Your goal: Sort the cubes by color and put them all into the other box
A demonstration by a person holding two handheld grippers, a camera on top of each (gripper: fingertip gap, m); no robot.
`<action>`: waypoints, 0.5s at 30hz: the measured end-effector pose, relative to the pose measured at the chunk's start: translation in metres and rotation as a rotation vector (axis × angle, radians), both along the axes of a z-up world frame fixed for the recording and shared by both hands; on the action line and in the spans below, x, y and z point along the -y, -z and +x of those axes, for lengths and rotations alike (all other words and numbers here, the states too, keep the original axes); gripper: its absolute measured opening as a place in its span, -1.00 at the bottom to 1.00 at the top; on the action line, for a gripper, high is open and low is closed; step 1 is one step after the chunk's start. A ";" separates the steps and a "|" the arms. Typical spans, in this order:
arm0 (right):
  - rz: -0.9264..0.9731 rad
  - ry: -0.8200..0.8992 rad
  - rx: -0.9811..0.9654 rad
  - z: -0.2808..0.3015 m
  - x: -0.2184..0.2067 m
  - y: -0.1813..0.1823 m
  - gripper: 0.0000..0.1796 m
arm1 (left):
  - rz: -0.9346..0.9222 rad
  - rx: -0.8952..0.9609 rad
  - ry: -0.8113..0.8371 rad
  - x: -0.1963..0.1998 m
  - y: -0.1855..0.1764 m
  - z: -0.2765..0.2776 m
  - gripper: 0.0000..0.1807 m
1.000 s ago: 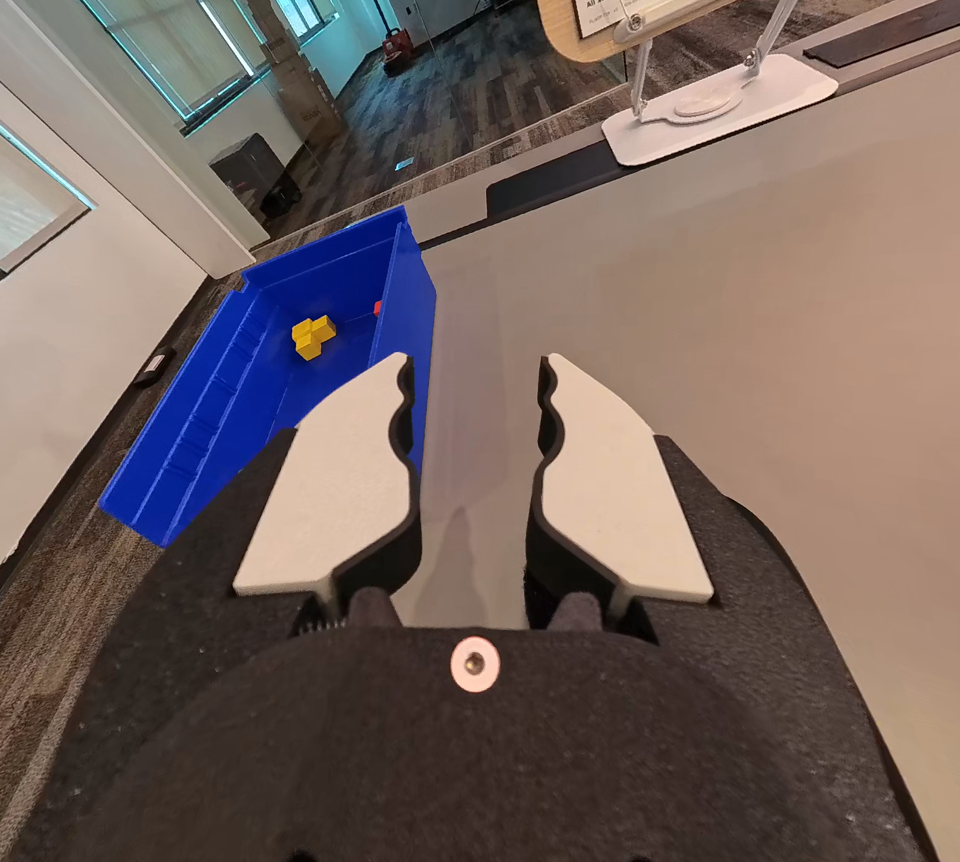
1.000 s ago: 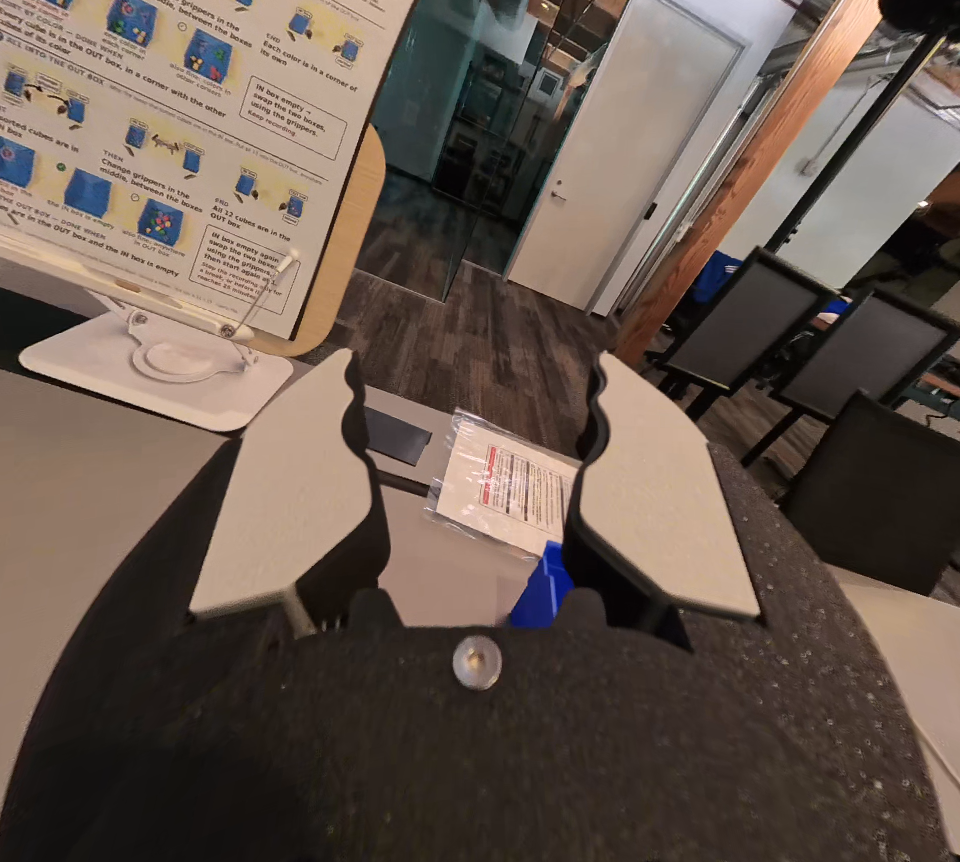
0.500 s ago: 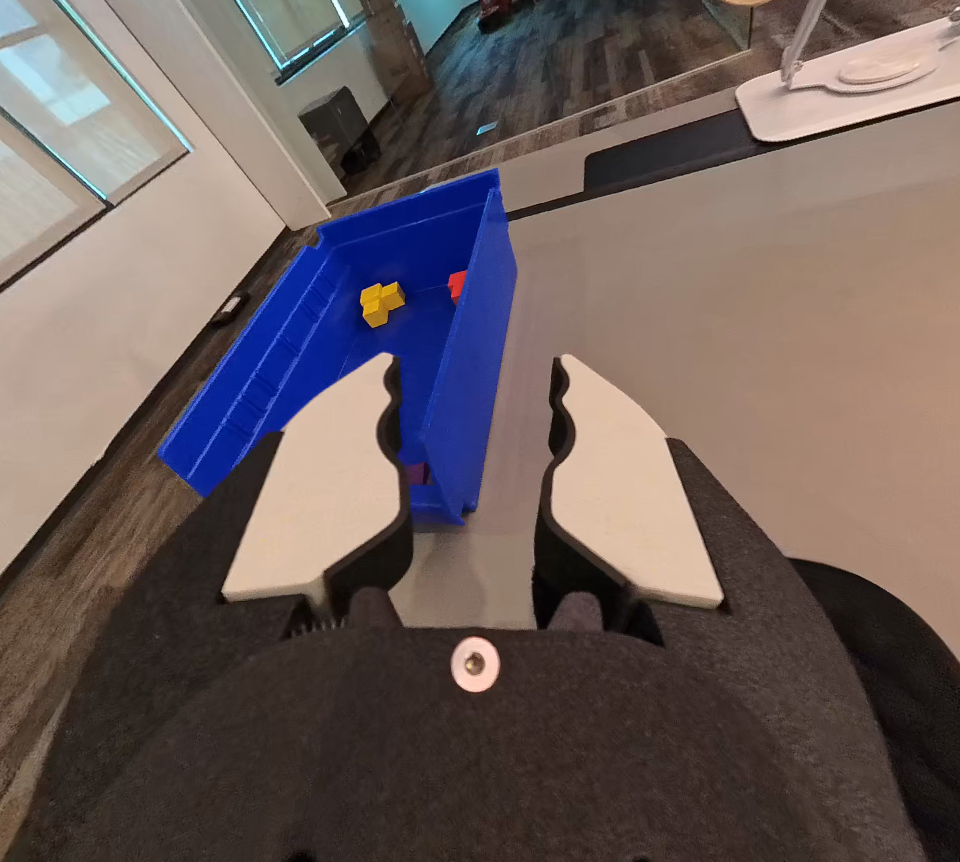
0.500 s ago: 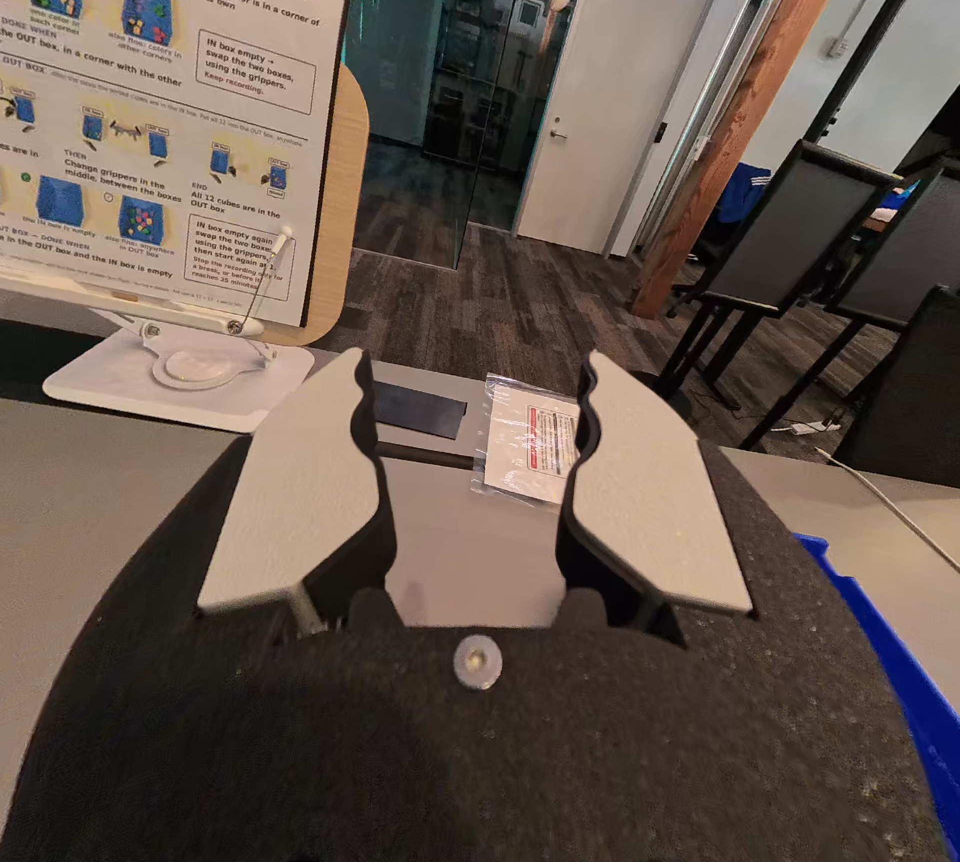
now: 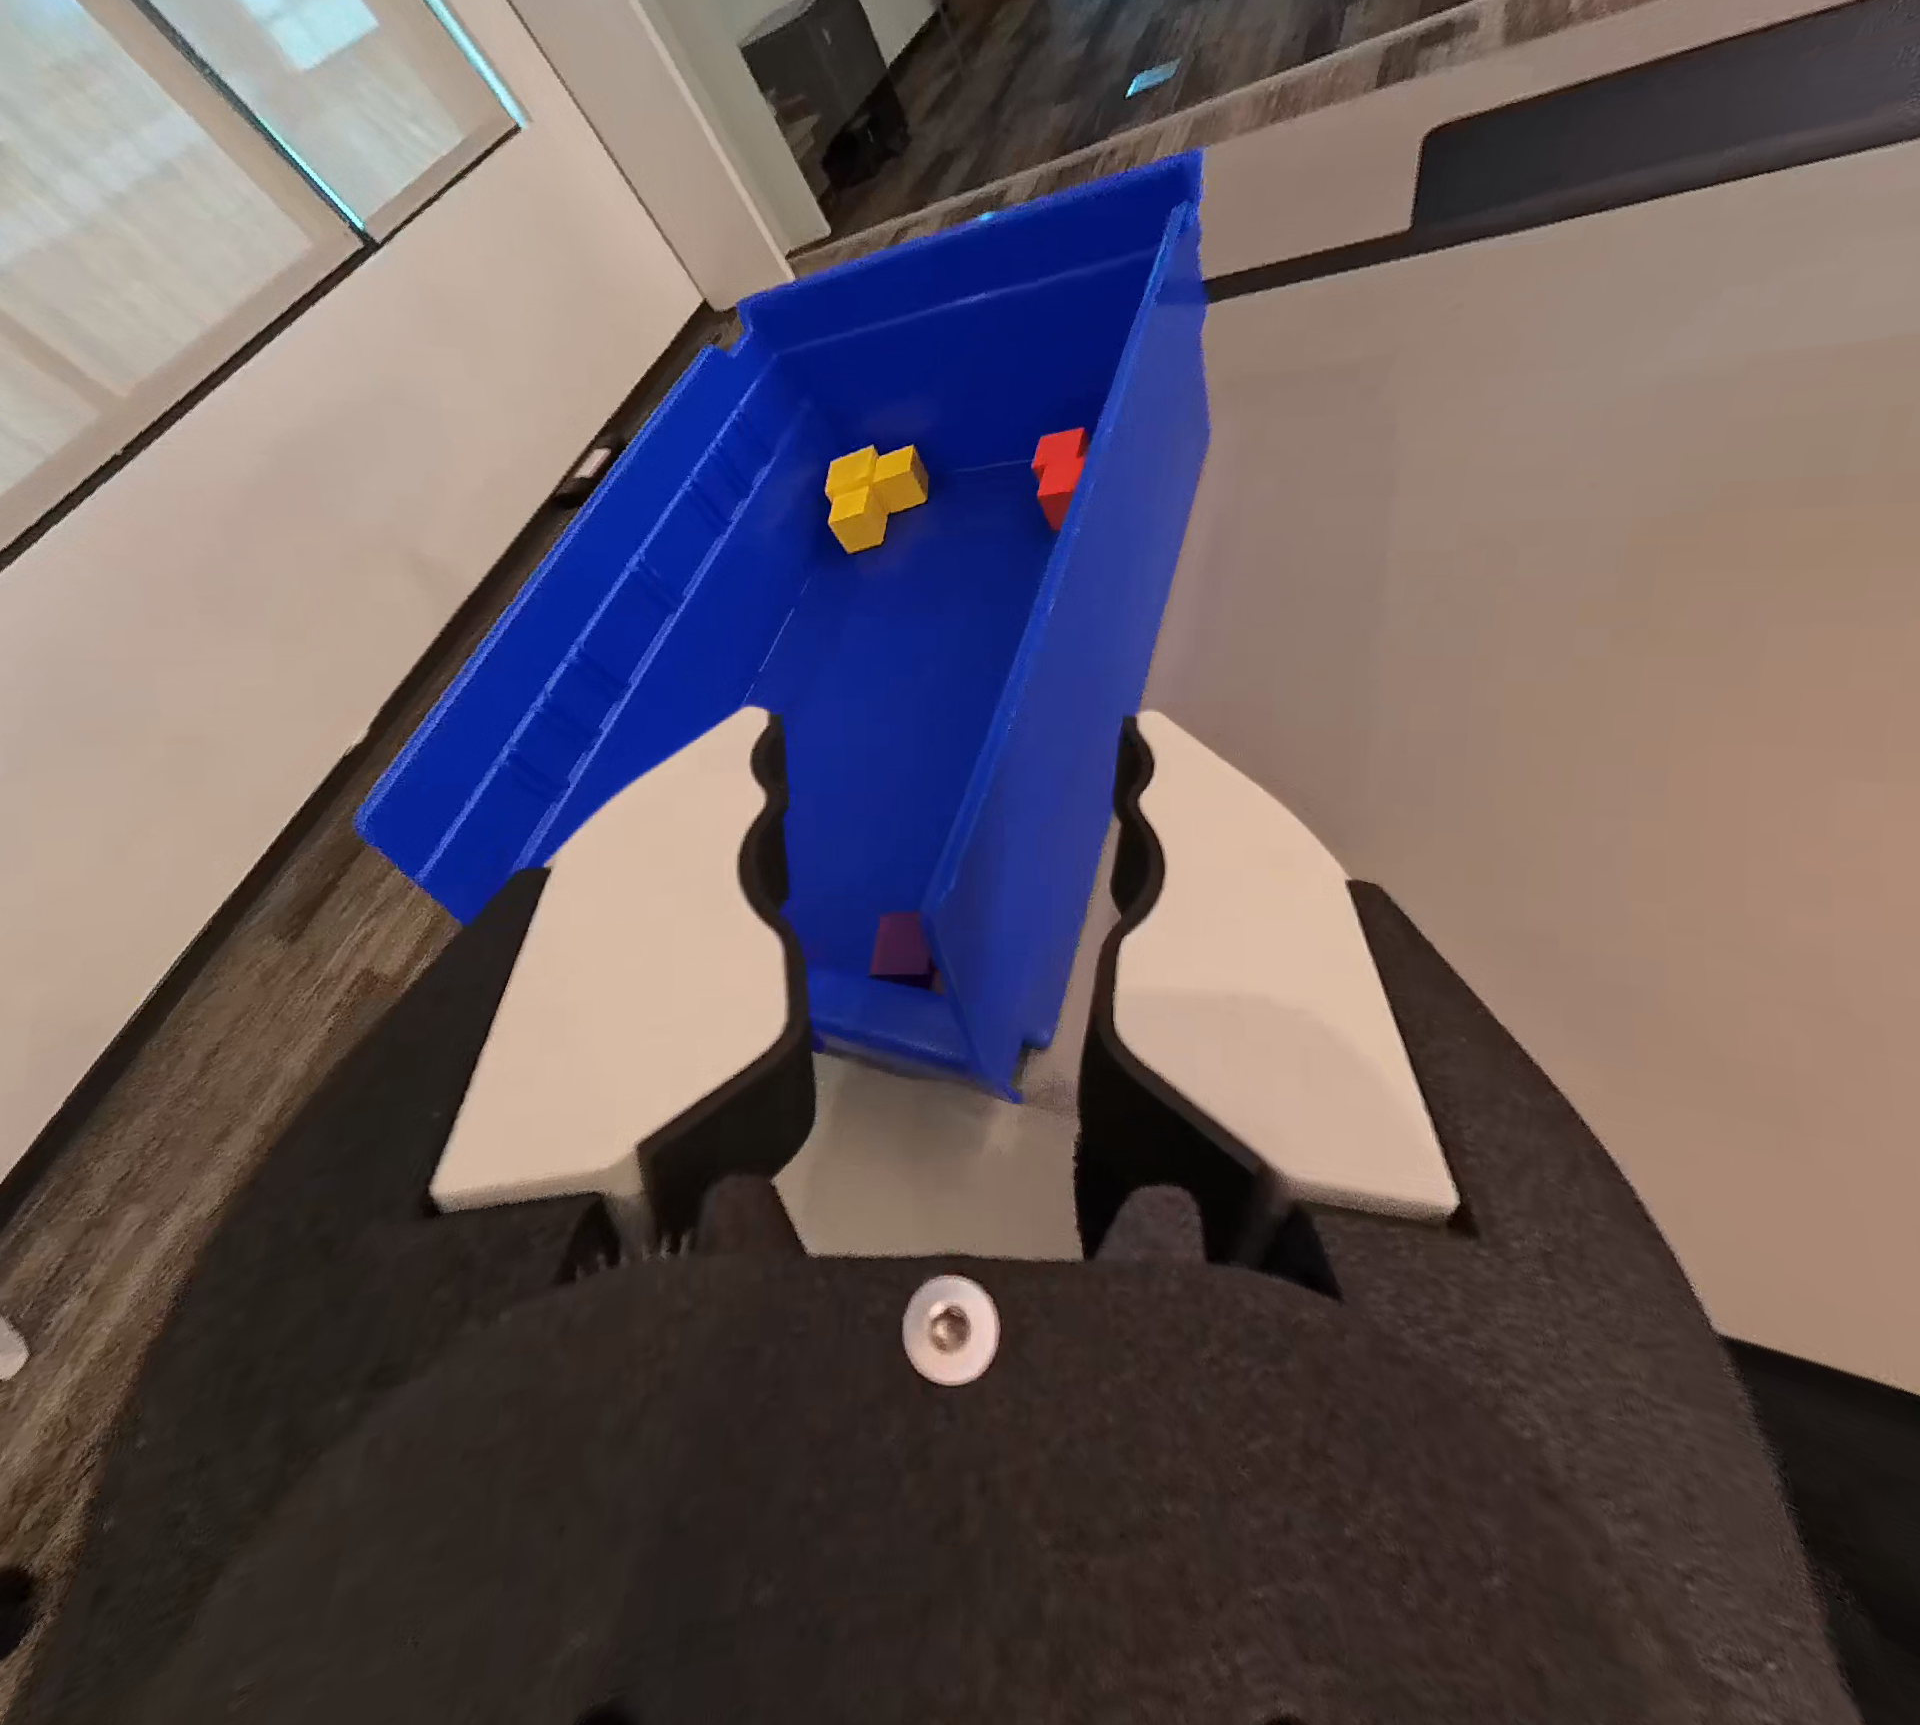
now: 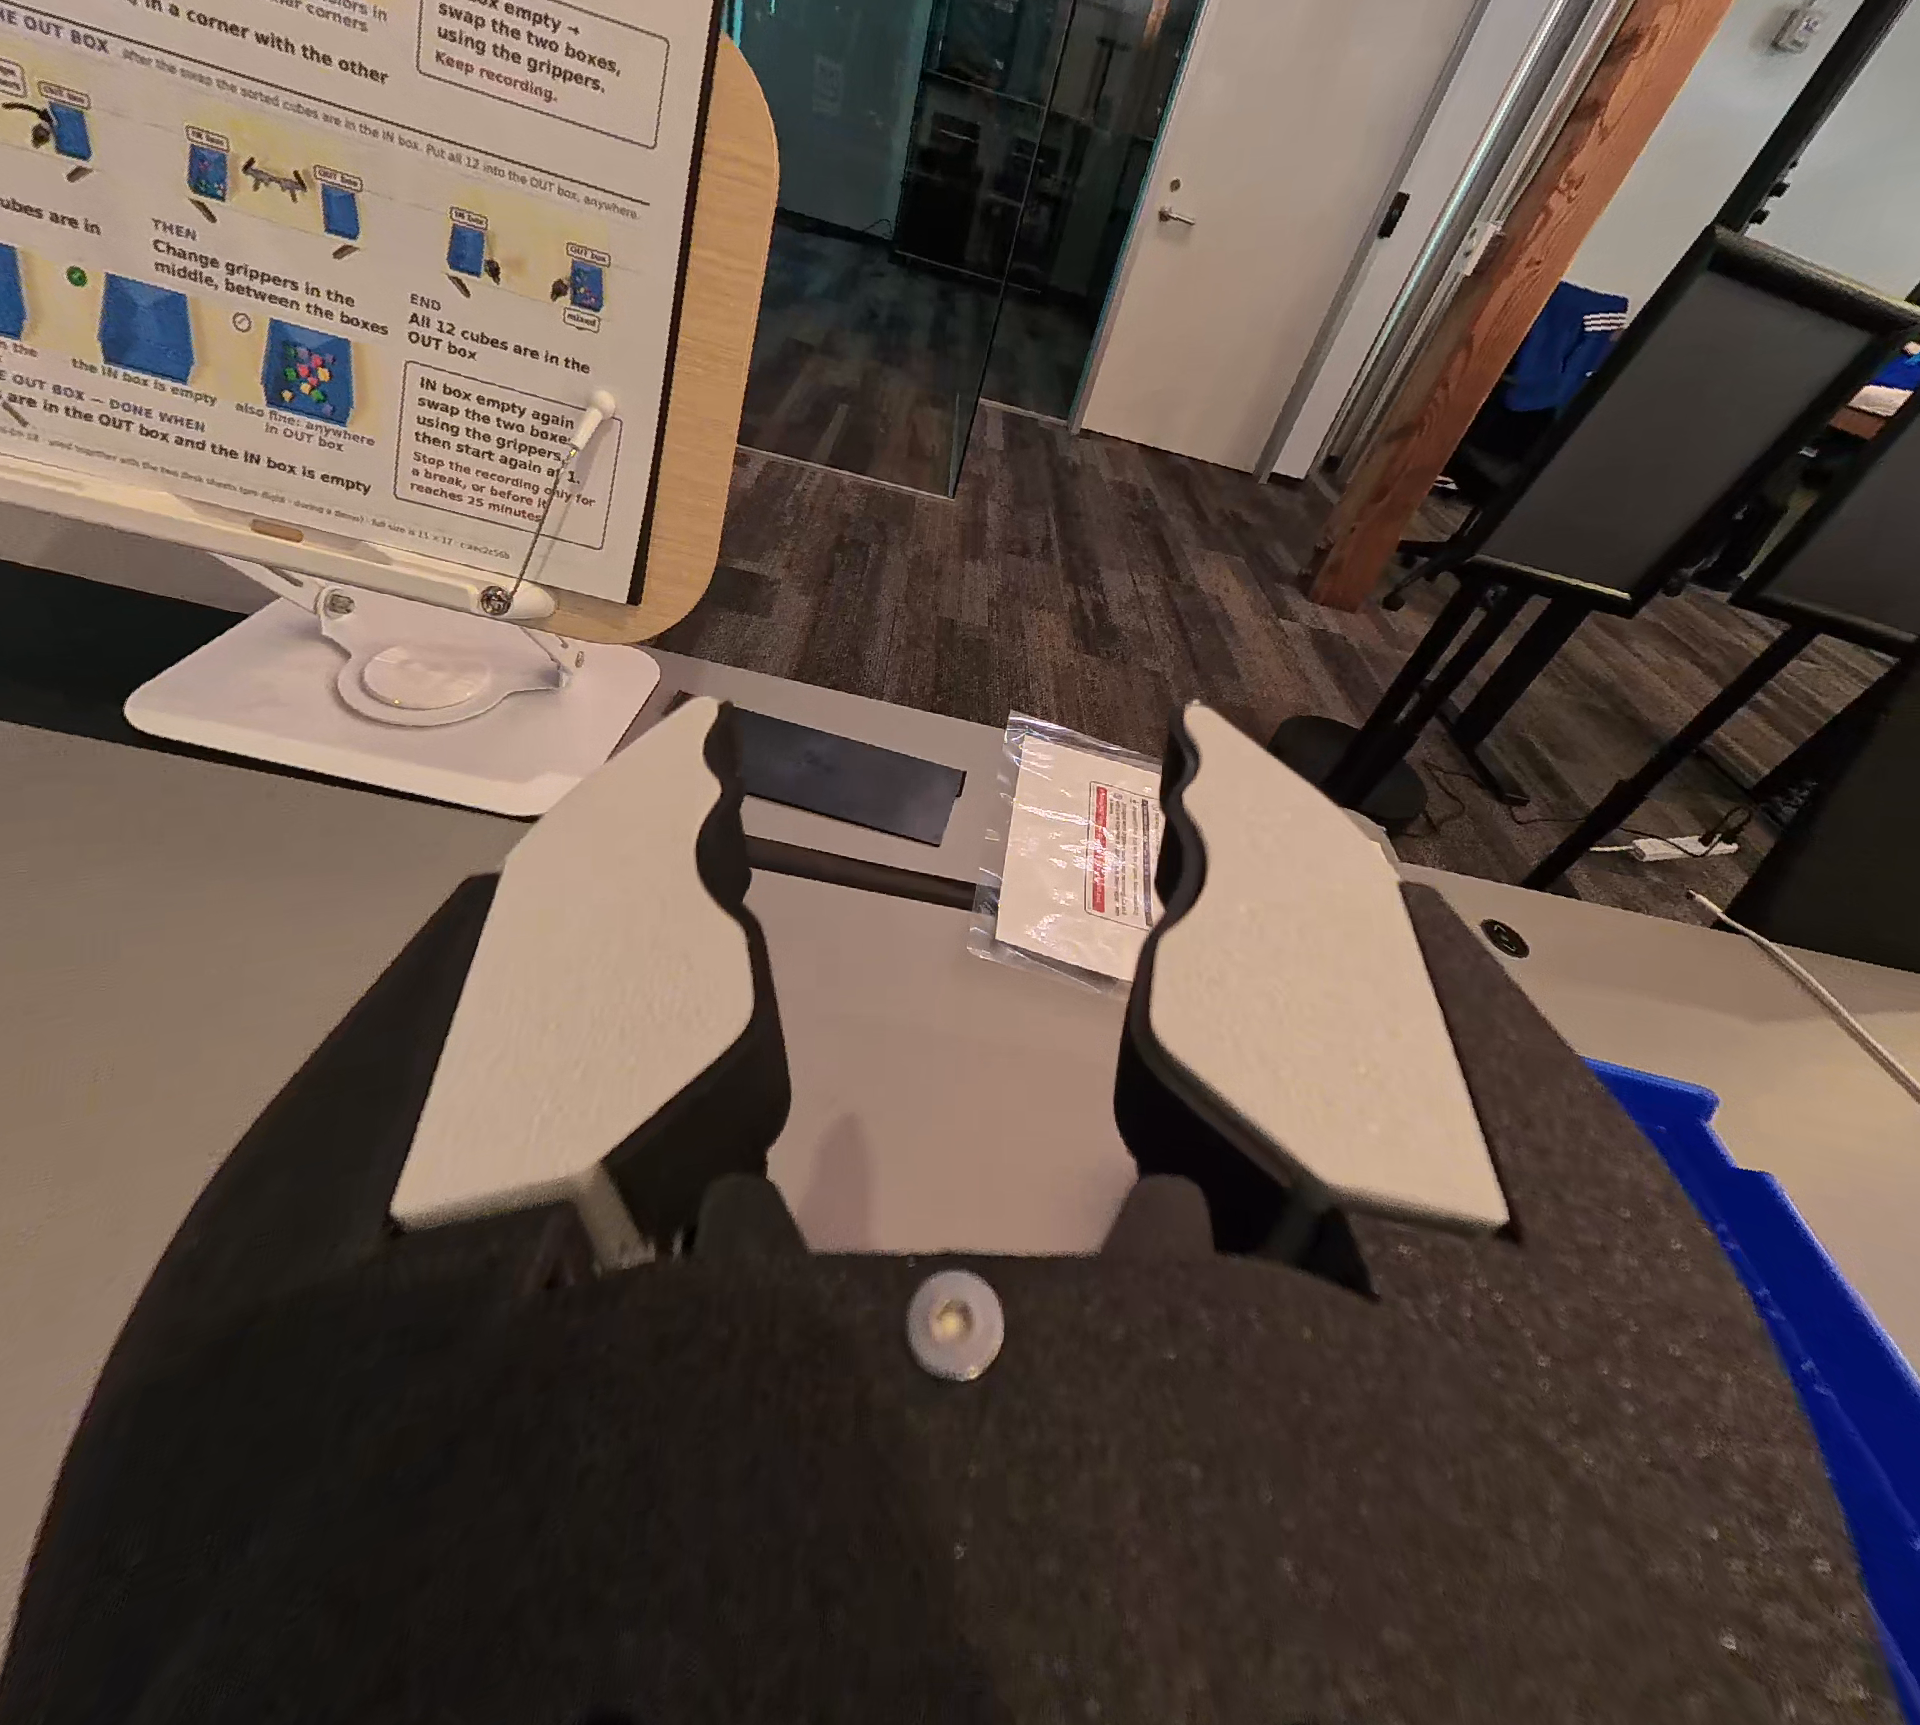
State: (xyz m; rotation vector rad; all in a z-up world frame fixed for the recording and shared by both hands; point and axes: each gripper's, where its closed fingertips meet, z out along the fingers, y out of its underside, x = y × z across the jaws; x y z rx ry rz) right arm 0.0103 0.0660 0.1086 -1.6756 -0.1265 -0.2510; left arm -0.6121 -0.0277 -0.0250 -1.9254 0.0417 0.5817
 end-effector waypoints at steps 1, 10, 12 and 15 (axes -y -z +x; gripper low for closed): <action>-0.004 0.000 -0.002 0.001 0.000 0.001 -0.15 | -0.012 -0.002 -0.009 -0.002 0.003 -0.004 -0.33; -0.043 -0.010 -0.024 0.009 -0.003 0.010 -0.16 | -0.106 0.085 -0.033 -0.006 0.039 -0.023 -0.53; -0.046 -0.013 -0.023 0.009 -0.003 0.011 -0.16 | -0.110 0.119 -0.015 -0.007 0.045 -0.022 -0.55; -0.046 -0.013 -0.010 0.007 -0.004 0.012 -0.16 | -0.105 0.186 0.067 -0.011 0.051 -0.011 -0.79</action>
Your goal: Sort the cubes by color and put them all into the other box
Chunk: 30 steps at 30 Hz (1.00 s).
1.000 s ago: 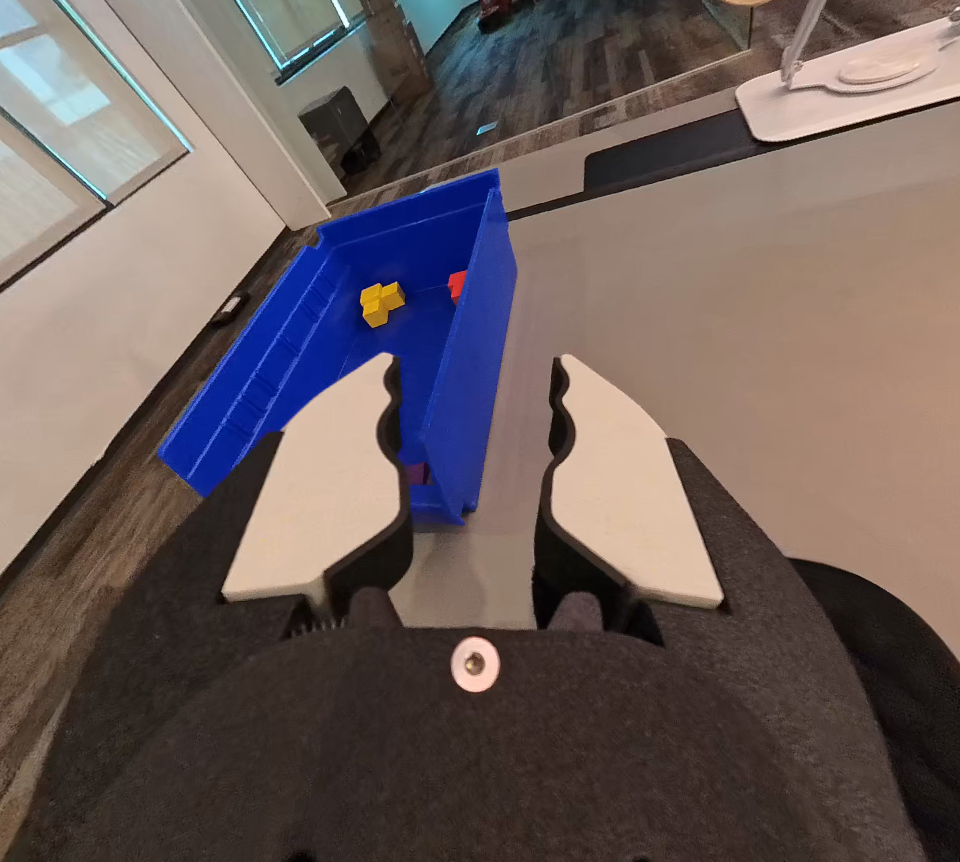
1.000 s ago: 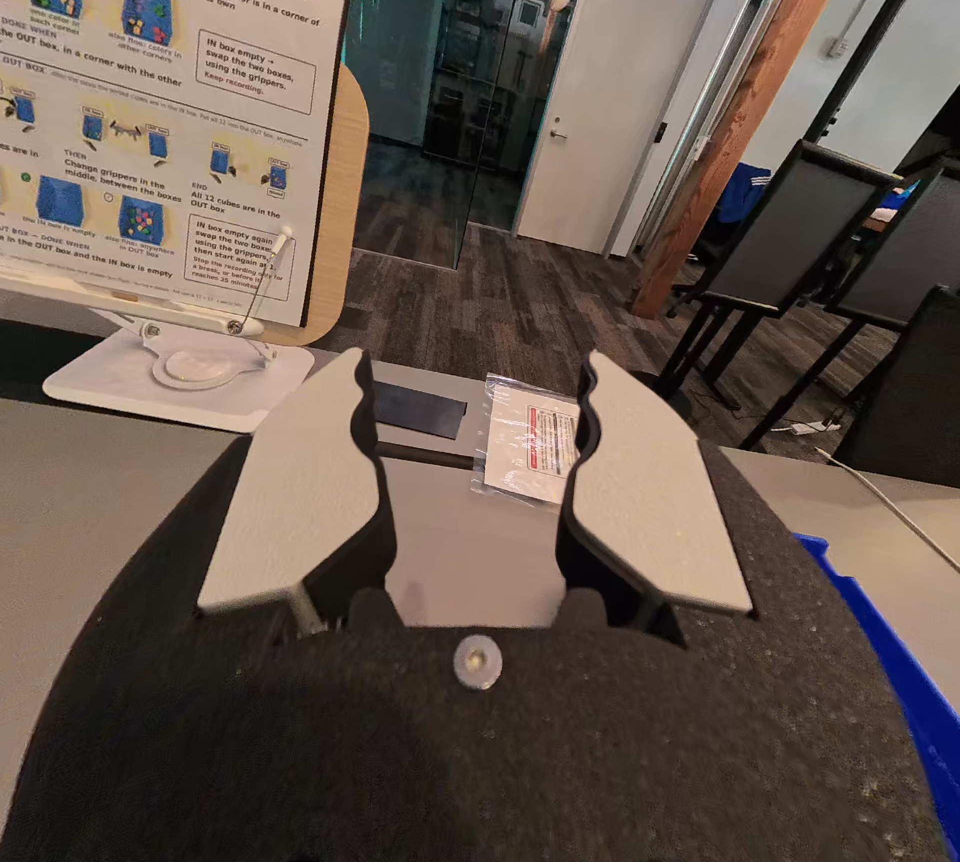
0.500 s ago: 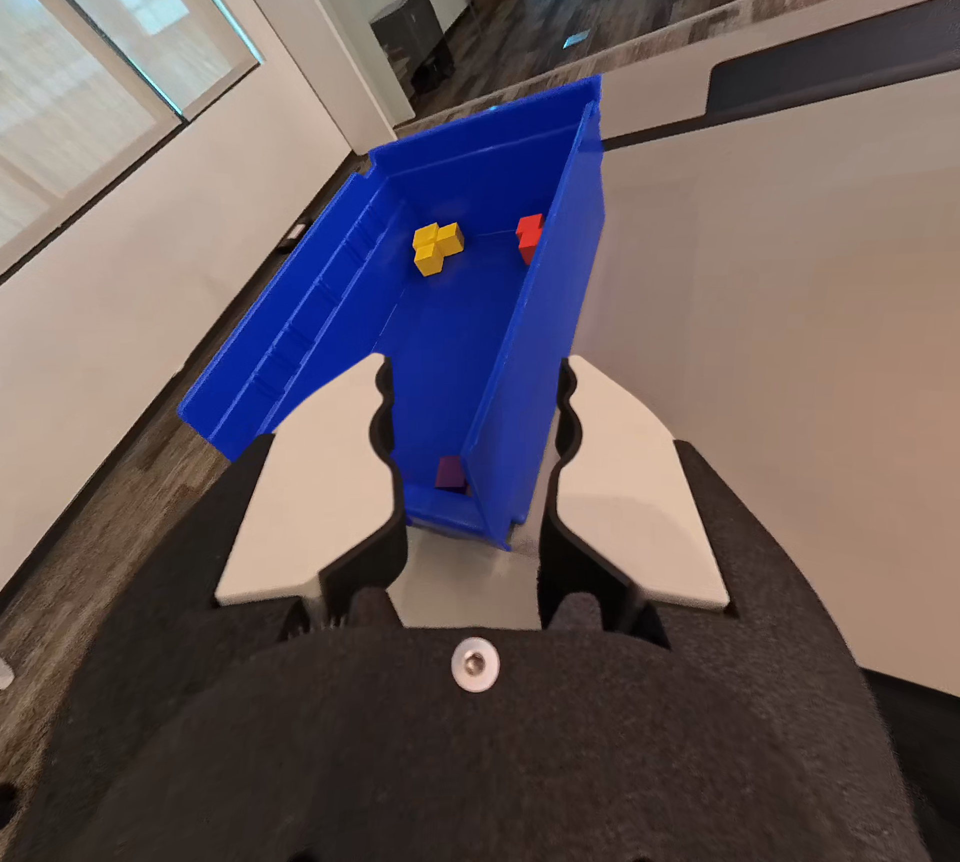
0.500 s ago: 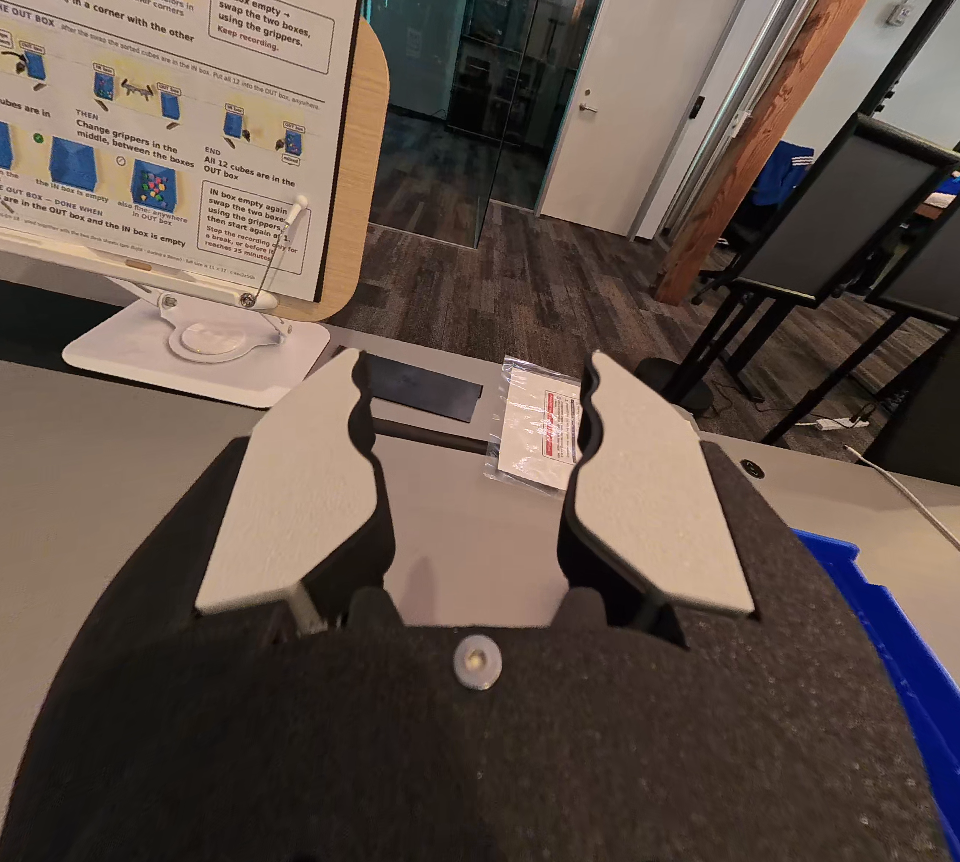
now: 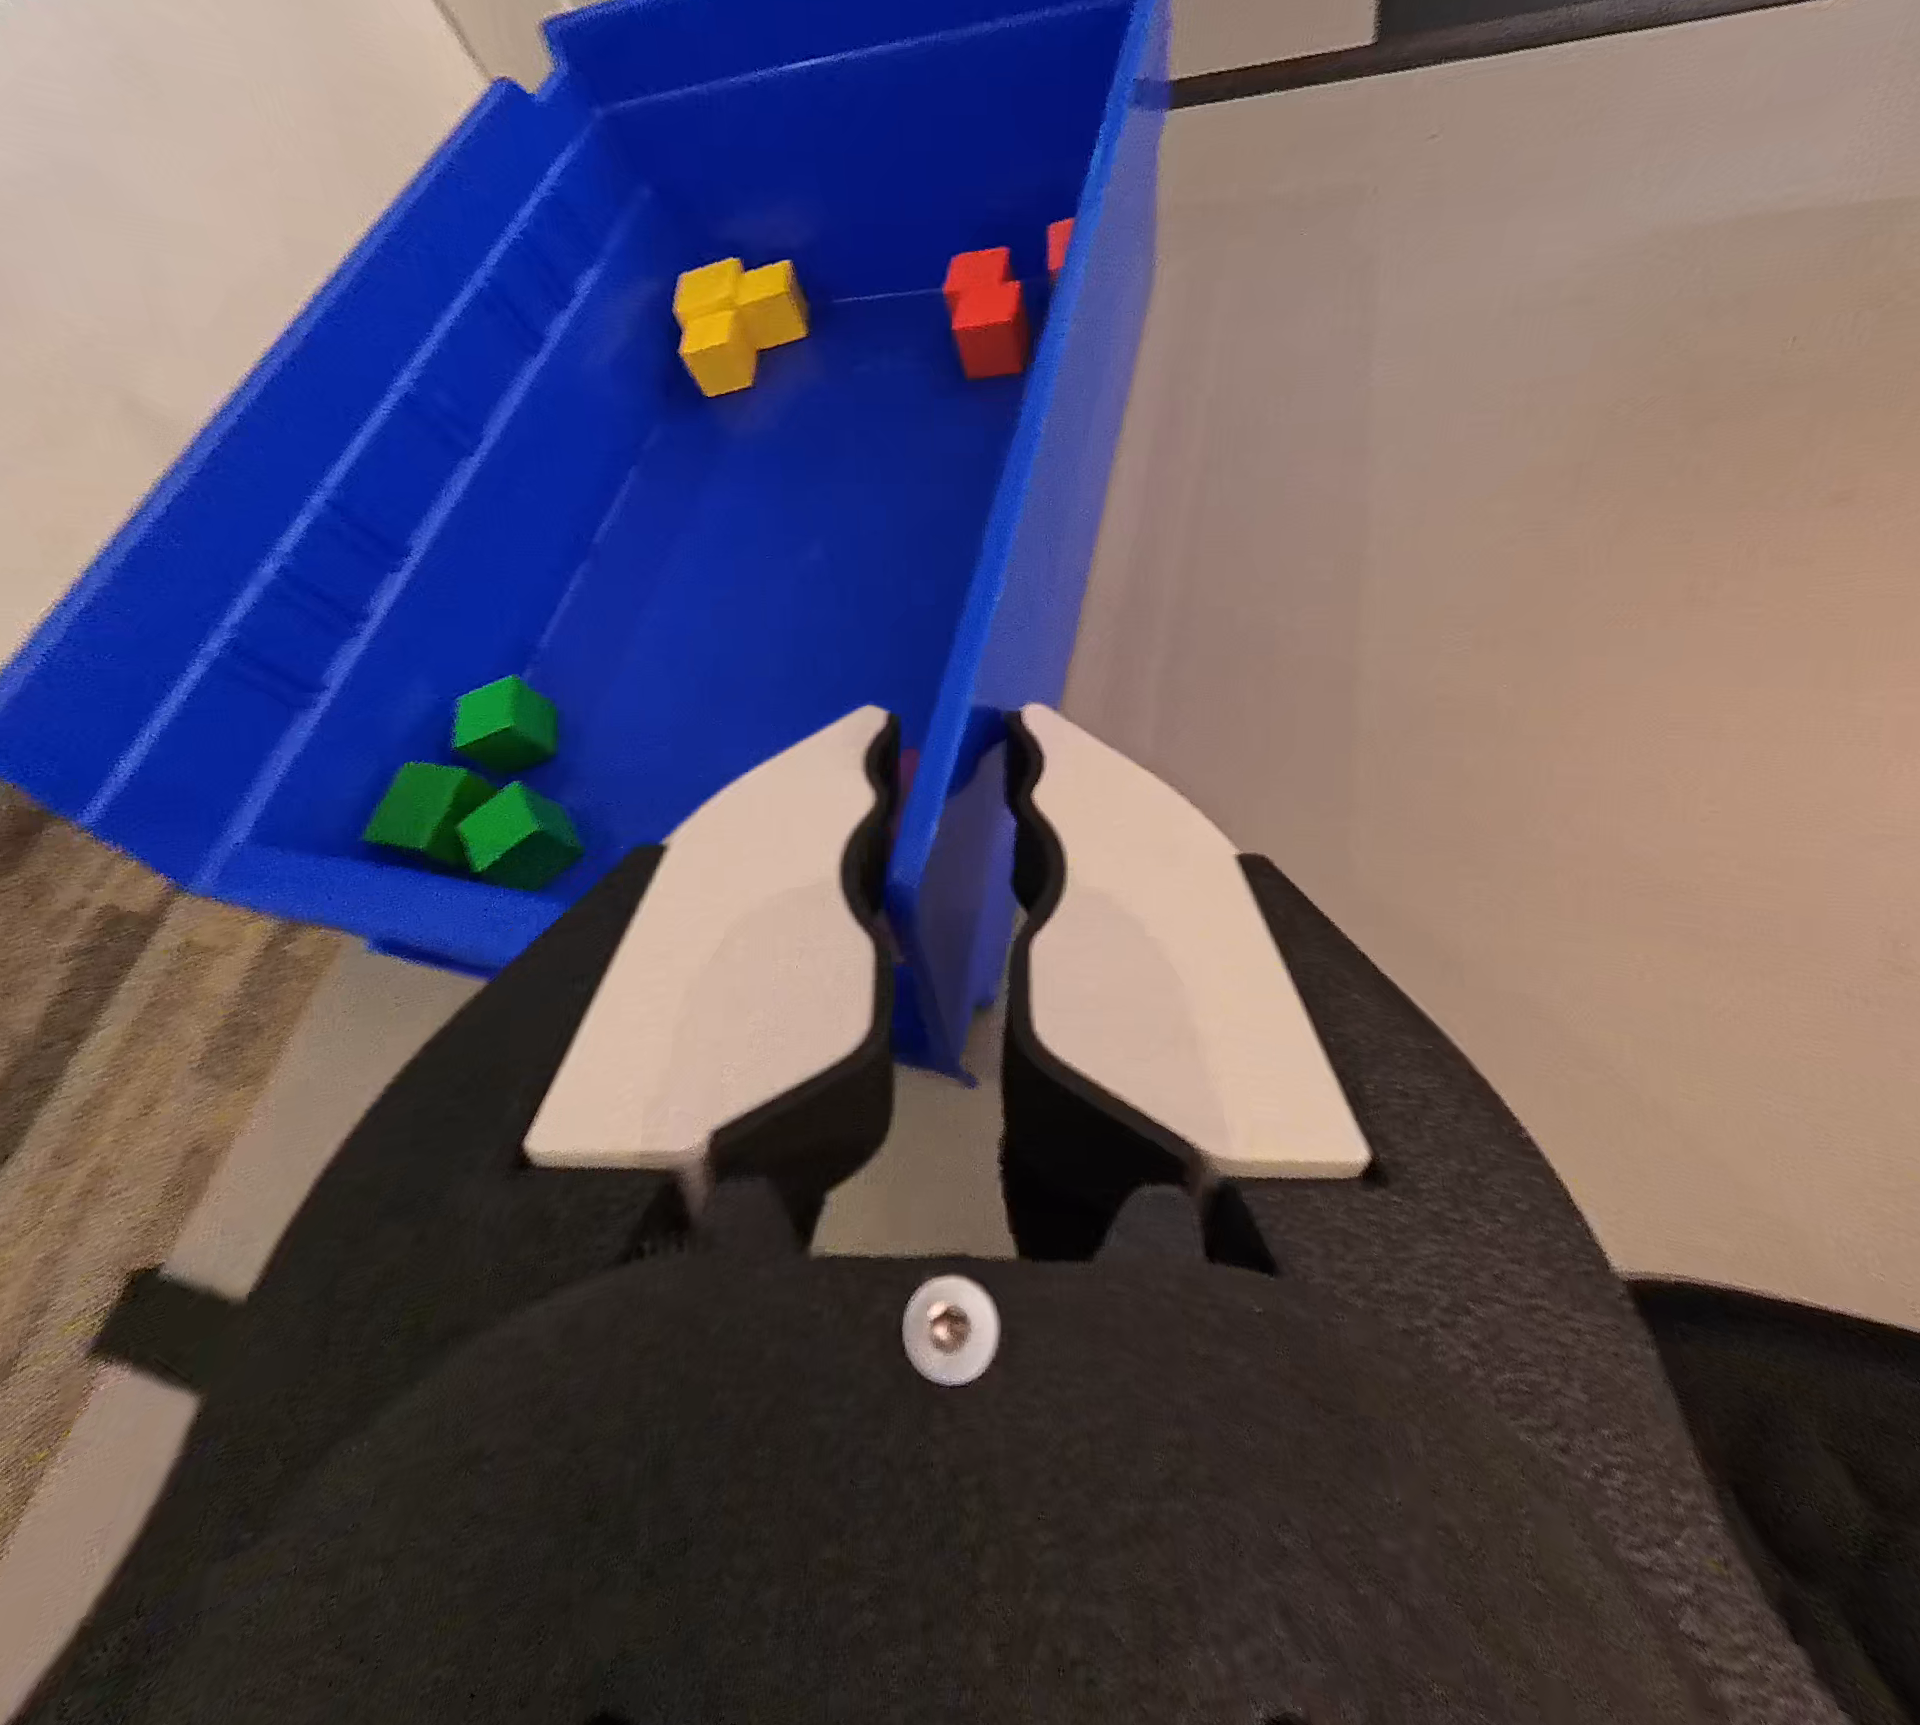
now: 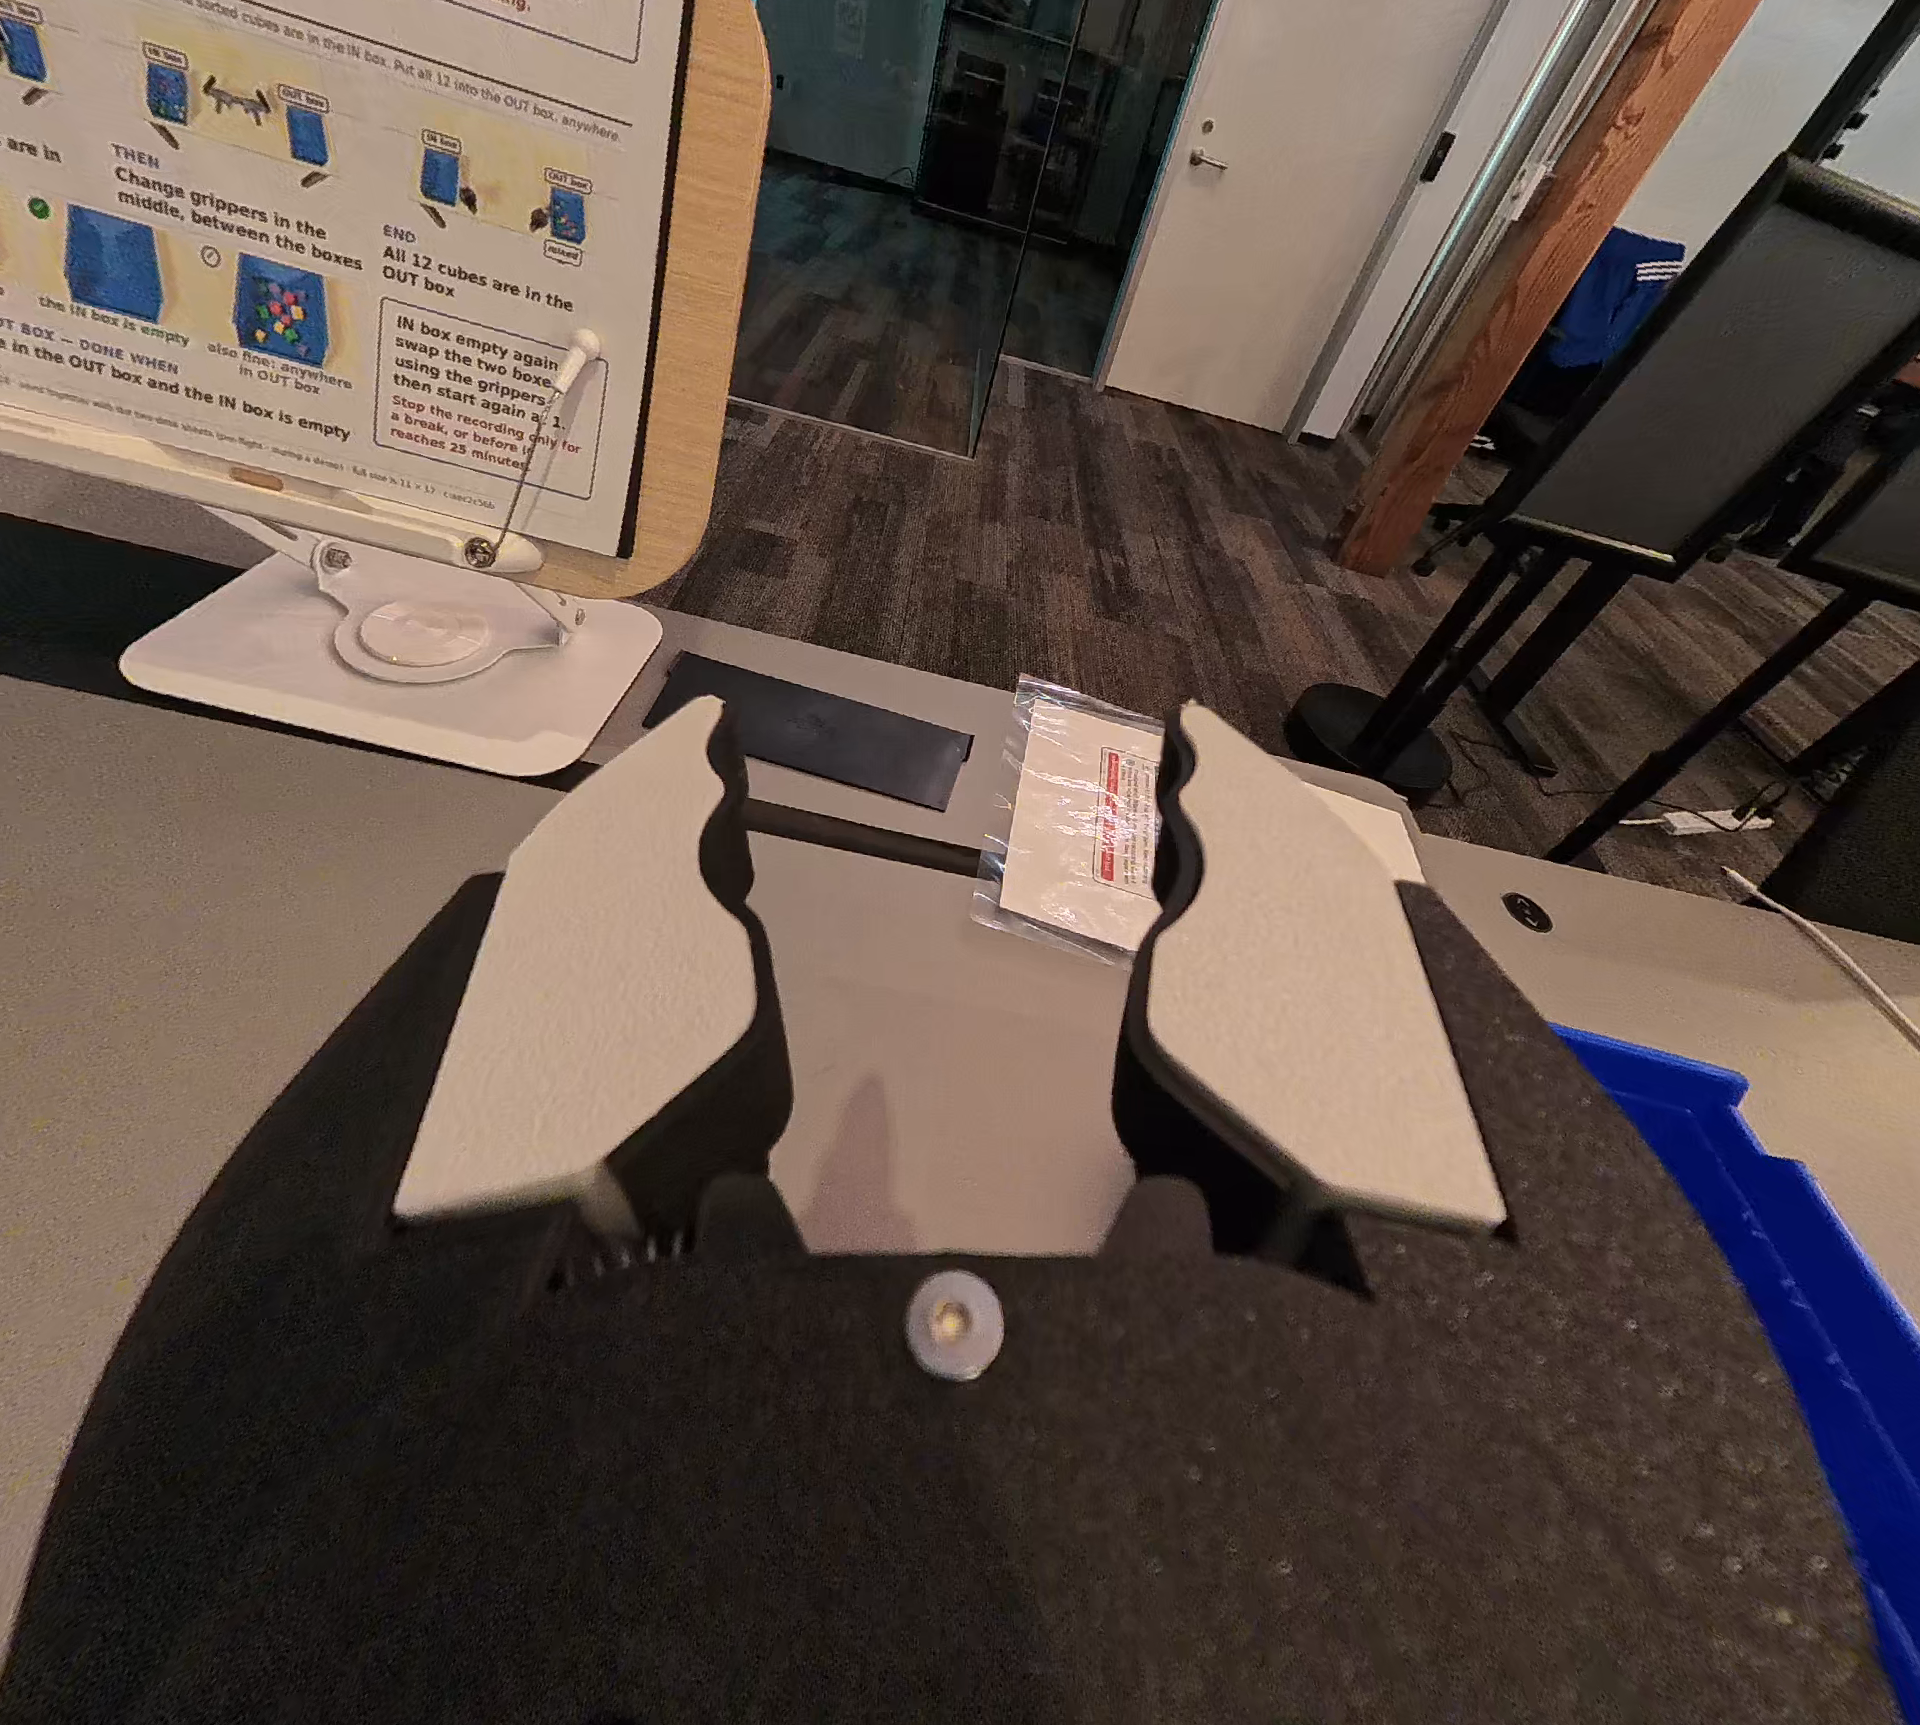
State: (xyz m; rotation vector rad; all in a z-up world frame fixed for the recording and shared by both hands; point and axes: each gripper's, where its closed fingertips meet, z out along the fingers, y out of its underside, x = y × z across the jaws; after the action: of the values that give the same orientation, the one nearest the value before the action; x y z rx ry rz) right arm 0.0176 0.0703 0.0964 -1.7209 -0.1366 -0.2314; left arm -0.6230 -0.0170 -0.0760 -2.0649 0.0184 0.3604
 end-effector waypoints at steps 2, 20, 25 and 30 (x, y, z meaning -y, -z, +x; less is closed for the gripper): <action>-0.005 0.000 0.015 -0.002 -0.001 0.001 -0.16 | 0.014 0.029 0.020 -0.002 0.001 0.002 -0.86; -0.051 -0.015 0.077 -0.015 -0.006 0.013 -0.17 | -0.008 0.050 0.215 -0.021 0.001 0.020 -0.94; -0.060 -0.018 0.070 -0.014 -0.007 0.016 -0.17 | -0.009 0.047 0.248 -0.016 0.002 0.025 -0.94; -0.070 -0.023 0.071 -0.014 -0.008 0.018 -0.17 | -0.004 0.043 0.289 -0.008 0.001 0.027 -0.94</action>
State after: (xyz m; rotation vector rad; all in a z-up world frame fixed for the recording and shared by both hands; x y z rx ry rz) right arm 0.0037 0.0783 0.0779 -1.7802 -0.2186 -0.2731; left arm -0.5960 -0.0086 -0.0774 -2.0377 0.2888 0.1379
